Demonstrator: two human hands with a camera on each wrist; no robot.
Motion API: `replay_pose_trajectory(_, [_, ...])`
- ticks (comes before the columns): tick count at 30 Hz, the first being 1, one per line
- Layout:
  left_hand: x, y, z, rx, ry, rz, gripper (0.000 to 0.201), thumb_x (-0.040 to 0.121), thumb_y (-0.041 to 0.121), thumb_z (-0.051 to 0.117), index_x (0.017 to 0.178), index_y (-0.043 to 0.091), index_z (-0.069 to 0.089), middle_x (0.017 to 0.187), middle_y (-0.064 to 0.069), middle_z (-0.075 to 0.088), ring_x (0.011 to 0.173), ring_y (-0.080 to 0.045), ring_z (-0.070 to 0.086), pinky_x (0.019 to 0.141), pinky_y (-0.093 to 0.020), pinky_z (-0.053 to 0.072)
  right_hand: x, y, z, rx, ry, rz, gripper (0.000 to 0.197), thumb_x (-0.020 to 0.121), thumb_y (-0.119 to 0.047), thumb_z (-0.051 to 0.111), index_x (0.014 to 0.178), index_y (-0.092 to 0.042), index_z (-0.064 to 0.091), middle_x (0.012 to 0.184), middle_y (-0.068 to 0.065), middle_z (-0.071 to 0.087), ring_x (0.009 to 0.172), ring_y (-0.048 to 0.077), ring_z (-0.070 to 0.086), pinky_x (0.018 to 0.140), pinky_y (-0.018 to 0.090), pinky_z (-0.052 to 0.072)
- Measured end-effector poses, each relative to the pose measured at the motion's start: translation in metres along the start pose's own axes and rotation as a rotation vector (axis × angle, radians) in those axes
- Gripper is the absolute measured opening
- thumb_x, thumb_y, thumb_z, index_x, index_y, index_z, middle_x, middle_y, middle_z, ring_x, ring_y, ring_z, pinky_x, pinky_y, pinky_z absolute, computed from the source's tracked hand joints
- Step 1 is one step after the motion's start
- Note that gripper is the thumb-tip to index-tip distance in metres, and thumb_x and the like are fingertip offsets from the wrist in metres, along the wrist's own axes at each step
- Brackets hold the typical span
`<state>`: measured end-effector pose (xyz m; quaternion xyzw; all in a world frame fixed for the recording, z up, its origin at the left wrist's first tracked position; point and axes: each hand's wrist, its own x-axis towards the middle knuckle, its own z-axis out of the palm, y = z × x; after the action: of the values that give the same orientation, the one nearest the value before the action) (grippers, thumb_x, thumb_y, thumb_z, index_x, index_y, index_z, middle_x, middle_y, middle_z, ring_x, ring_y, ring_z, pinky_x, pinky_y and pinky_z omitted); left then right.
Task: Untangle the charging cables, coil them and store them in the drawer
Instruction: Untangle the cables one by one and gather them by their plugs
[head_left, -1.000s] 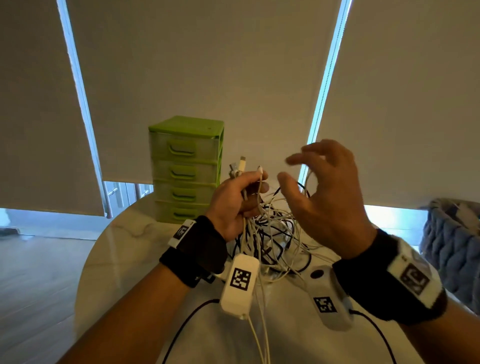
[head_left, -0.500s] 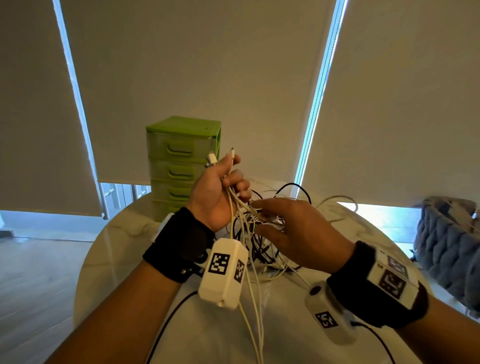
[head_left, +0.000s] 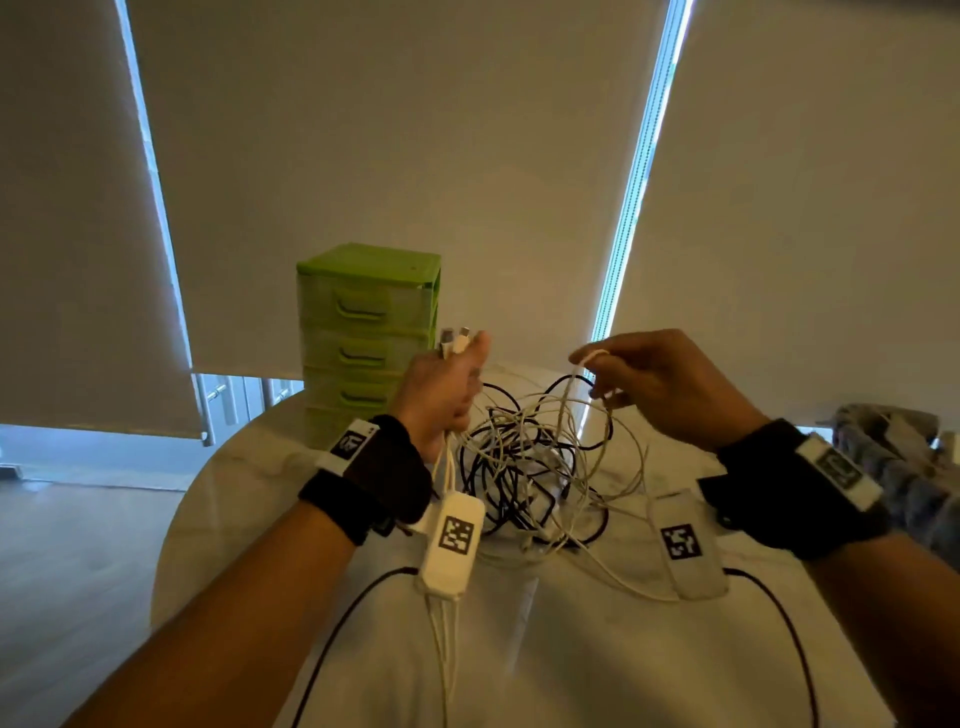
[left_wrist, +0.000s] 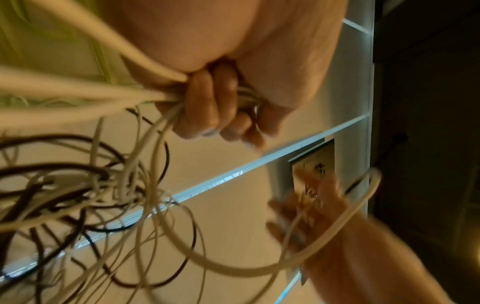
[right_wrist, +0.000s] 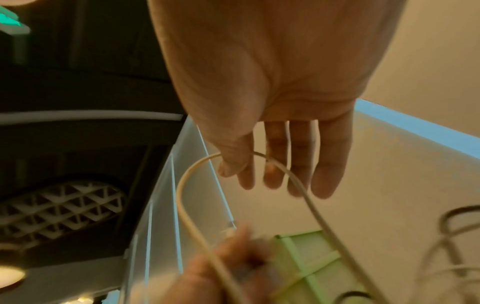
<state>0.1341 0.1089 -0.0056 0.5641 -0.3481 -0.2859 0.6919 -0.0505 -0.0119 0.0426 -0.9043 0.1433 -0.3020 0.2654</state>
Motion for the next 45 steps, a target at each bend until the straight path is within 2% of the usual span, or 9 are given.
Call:
replay_pose_trajectory(5, [-0.017, -0.001, 0.029, 0.341, -0.354, -0.027, 0.023, 0.092, 0.012, 0.062, 0.114, 0.014, 0.067, 0.047, 0.017, 0.053, 0.037, 0.002, 0.043, 0.038, -0.012, 0.033, 0.022, -0.051, 0.012, 0.131, 0.135, -0.148, 0.023, 0.095, -0.025, 0.057, 0.112, -0.019, 0.07, 0.082, -0.023, 0.067, 0.068, -0.009, 0.06, 0.061, 0.008, 0.047])
replay_pose_trajectory(13, [-0.014, 0.01, -0.016, 0.243, -0.472, -0.049, 0.023, 0.095, 0.009, 0.054, 0.094, 0.024, 0.072, 0.067, 0.001, 0.056, 0.044, -0.006, 0.027, 0.039, -0.018, 0.024, 0.028, -0.048, 0.022, 0.532, 0.304, -0.058, 0.015, 0.092, -0.023, 0.06, 0.094, -0.015, 0.073, 0.096, 0.022, 0.065, 0.073, 0.017, 0.064, 0.067, 0.027, 0.056])
replay_pose_trajectory(17, [-0.022, 0.004, -0.021, 0.44, -0.479, -0.018, 0.015, 0.093, 0.009, 0.059, 0.099, 0.015, 0.071, 0.062, 0.005, 0.059, 0.047, -0.009, 0.031, 0.041, -0.02, 0.026, 0.036, -0.046, 0.035, 0.551, 0.259, -0.054, 0.016, 0.093, -0.019, 0.06, 0.107, -0.016, 0.068, 0.093, 0.003, 0.067, 0.082, 0.016, 0.068, 0.075, 0.03, 0.058])
replay_pose_trajectory(22, [-0.02, 0.023, -0.049, -0.088, -0.351, 0.041, 0.017, 0.086, 0.018, 0.062, 0.072, 0.02, 0.072, 0.06, 0.002, 0.056, 0.036, -0.001, 0.026, 0.036, -0.013, 0.018, 0.033, -0.02, 0.057, 0.384, -0.254, 0.057, 0.062, 0.081, -0.018, 0.058, 0.139, -0.032, 0.041, 0.127, -0.005, 0.053, 0.11, 0.015, 0.059, 0.087, 0.03, 0.053])
replay_pose_trajectory(25, [-0.024, 0.043, -0.064, -0.192, -0.361, 0.155, 0.006, 0.077, 0.023, 0.074, 0.072, 0.022, 0.074, 0.06, 0.003, 0.059, 0.034, 0.001, 0.028, 0.036, -0.013, 0.018, 0.024, -0.005, 0.08, -0.006, -0.484, -0.086, 0.046, 0.088, -0.012, 0.058, 0.129, -0.033, 0.054, 0.12, -0.008, 0.059, 0.11, 0.008, 0.056, 0.092, 0.027, 0.05])
replay_pose_trajectory(28, [-0.027, 0.056, -0.077, -0.257, -0.368, 0.222, 0.021, 0.064, 0.036, 0.083, 0.077, 0.023, 0.074, 0.064, 0.004, 0.06, 0.036, 0.002, 0.03, 0.036, -0.013, 0.021, 0.03, 0.001, 0.08, -0.101, -0.236, -0.134, 0.018, 0.094, -0.02, 0.059, 0.107, -0.024, 0.07, 0.104, -0.002, 0.06, 0.093, 0.009, 0.059, 0.085, 0.027, 0.05])
replay_pose_trajectory(33, [-0.014, 0.058, -0.076, -0.174, -0.123, 0.189, 0.02, 0.09, 0.016, 0.054, 0.105, 0.021, 0.066, 0.069, 0.0, 0.056, 0.036, -0.001, 0.024, 0.035, -0.014, 0.017, 0.051, -0.008, 0.054, 0.041, 0.117, -0.049, 0.019, 0.094, -0.022, 0.058, 0.105, -0.015, 0.072, 0.092, -0.005, 0.059, 0.077, 0.003, 0.057, 0.071, 0.013, 0.049])
replay_pose_trajectory(41, [0.005, 0.023, -0.018, 0.356, -0.206, 0.082, 0.024, 0.094, 0.014, 0.06, 0.113, 0.025, 0.067, 0.07, 0.002, 0.064, 0.045, -0.005, 0.04, 0.04, -0.018, 0.027, 0.064, -0.058, 0.029, 0.436, 0.177, -0.136, 0.014, 0.095, -0.011, 0.056, 0.096, -0.009, 0.071, 0.083, 0.012, 0.065, 0.07, 0.019, 0.066, 0.07, 0.026, 0.058])
replay_pose_trajectory(45, [0.014, 0.015, -0.002, 0.493, -0.171, 0.182, 0.014, 0.093, 0.003, 0.057, 0.096, 0.0, 0.071, 0.079, 0.004, 0.067, 0.062, 0.003, 0.059, 0.058, -0.013, 0.045, 0.057, -0.058, 0.027, 0.592, 0.18, -0.21, 0.015, 0.096, -0.014, 0.055, 0.103, -0.012, 0.068, 0.089, 0.008, 0.066, 0.077, 0.021, 0.067, 0.069, 0.026, 0.056])
